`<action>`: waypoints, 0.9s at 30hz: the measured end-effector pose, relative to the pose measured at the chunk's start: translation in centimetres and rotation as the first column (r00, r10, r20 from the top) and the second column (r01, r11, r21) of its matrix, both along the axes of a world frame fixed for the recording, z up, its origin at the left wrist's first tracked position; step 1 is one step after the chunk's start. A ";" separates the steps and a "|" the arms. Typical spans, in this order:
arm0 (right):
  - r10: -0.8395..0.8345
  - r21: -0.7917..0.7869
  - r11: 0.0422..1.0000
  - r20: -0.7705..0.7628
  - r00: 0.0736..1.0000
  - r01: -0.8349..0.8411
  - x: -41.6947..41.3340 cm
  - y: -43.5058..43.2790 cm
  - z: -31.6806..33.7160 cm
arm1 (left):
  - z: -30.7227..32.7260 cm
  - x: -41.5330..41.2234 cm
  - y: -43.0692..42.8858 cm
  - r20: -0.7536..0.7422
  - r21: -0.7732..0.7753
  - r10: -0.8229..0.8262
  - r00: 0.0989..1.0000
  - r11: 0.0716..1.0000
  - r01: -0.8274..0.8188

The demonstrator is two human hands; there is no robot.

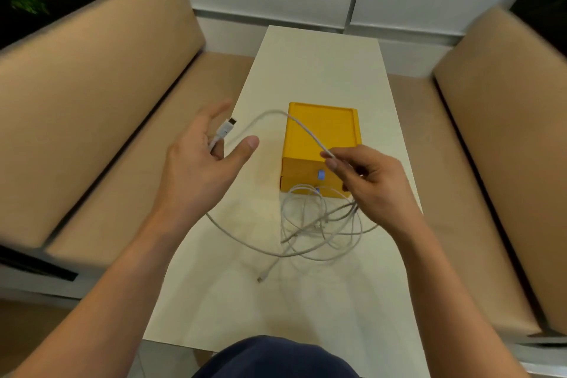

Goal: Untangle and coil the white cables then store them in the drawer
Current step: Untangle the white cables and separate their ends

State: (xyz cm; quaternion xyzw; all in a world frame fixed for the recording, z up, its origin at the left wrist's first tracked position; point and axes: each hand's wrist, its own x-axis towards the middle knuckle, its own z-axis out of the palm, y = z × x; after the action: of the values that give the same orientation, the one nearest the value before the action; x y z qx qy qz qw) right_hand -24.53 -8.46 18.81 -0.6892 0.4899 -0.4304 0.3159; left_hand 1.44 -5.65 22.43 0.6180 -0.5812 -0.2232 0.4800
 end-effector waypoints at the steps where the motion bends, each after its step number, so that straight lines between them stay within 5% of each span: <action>1: 0.014 -0.002 1.000 -0.039 0.999 -0.014 0.1 0.0 -0.6 | 0.1 -0.1 0.1 0.022 -0.029 -0.028 0.999 0.999 0.029; 4: 0.085 -0.041 0.995 -0.105 0.991 -0.089 0.4 0.4 -1.2 | 0.5 -1.2 0.7 0.169 -0.046 -0.220 0.961 0.972 0.230; 8: 0.184 -0.111 0.974 -0.119 0.976 -0.198 1.0 1.1 -0.4 | -0.8 -2.6 0.5 0.400 0.113 -0.396 0.826 0.916 0.385; 12: 0.113 -0.059 0.991 -0.055 0.992 -0.116 0.7 1.0 -0.2 | -1.3 -3.1 0.3 0.374 0.069 -0.416 0.829 0.904 0.423; 16: -0.016 -0.036 0.999 -0.509 0.861 -0.003 -0.5 -0.8 -3.0 | -0.1 -2.8 0.9 0.266 -0.062 -0.385 0.884 0.908 0.414; 18: 0.054 0.140 0.989 -0.616 0.786 0.042 -1.3 -1.4 -4.1 | 0.6 -2.9 1.3 0.251 -0.099 -0.347 0.904 0.919 0.381; 23: 0.415 0.557 0.826 -0.502 0.759 -0.083 -2.3 -0.7 -5.0 | 1.1 -2.0 1.4 0.019 -0.138 -0.220 0.975 0.966 0.220; 27: 0.132 0.406 0.914 -0.306 0.943 0.004 -2.7 -0.1 -4.8 | 1.1 -1.0 1.0 0.118 0.050 -0.248 0.962 0.969 0.244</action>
State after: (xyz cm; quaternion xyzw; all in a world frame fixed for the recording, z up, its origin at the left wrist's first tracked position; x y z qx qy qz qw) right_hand -27.22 -8.59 14.02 -0.6875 0.5898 -0.1899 0.3787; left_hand 0.47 -4.64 23.55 0.5620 -0.6779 -0.2528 0.4009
